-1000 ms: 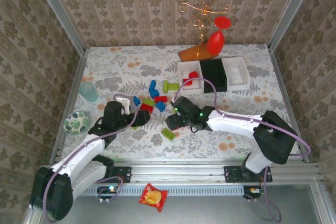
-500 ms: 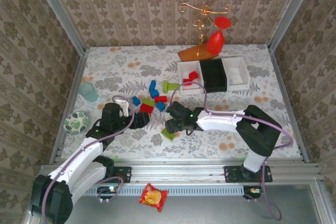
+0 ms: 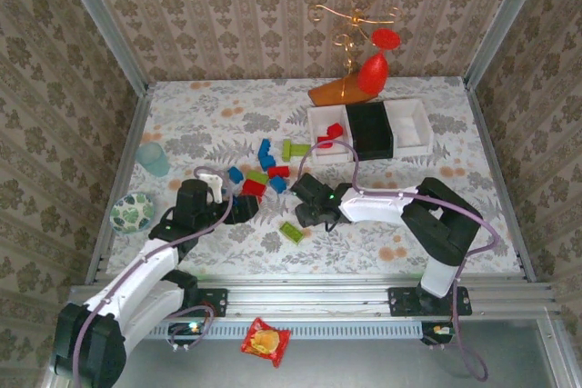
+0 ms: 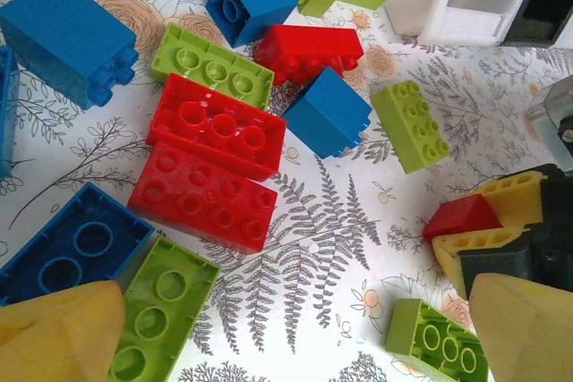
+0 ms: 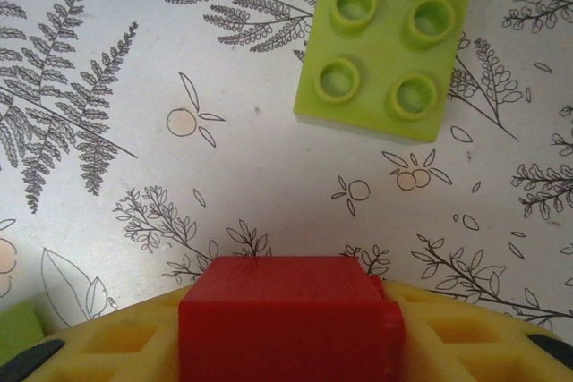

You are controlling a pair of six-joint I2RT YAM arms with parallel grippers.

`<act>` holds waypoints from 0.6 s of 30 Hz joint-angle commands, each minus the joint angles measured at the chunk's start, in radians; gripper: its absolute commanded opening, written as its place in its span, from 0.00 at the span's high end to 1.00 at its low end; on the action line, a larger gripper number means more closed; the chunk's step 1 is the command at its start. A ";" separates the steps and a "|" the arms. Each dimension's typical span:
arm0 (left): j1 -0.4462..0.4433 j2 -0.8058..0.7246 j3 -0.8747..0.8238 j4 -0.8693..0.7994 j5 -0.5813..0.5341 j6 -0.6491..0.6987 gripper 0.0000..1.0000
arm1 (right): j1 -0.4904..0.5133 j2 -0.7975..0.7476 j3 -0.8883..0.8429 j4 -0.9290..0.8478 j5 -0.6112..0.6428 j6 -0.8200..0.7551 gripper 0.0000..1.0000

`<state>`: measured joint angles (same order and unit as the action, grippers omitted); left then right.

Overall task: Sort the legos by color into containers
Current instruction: Pick up the lego from the bottom-center of the table, then place the lego in the container.

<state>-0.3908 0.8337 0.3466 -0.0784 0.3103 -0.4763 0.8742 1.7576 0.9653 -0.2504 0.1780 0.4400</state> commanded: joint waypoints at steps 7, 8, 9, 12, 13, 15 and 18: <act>-0.040 0.010 -0.019 0.173 0.035 -0.039 0.00 | -0.159 -0.218 0.002 0.057 0.076 -0.064 0.55; -0.049 0.020 -0.020 0.203 0.026 -0.051 0.00 | -0.194 -0.218 0.011 0.082 0.057 -0.053 0.55; -0.056 0.033 -0.018 0.238 0.021 -0.065 0.00 | -0.231 -0.208 0.028 0.112 0.045 -0.046 0.55; -0.059 0.077 0.009 0.276 0.021 -0.081 0.00 | -0.299 -0.137 0.104 0.165 0.079 -0.061 0.55; -0.094 0.090 0.020 0.275 0.016 -0.080 0.00 | -0.318 -0.100 0.136 0.177 0.092 -0.069 0.55; -0.108 0.108 0.035 0.271 0.004 -0.078 0.00 | -0.346 -0.026 0.200 0.190 0.112 -0.080 0.55; -0.127 0.113 0.039 0.268 -0.010 -0.079 0.00 | -0.376 0.092 0.315 0.179 0.135 -0.105 0.52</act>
<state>-0.5049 0.9478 0.3496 0.1528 0.3164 -0.5316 0.5140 1.7676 1.2102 -0.0902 0.2646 0.3698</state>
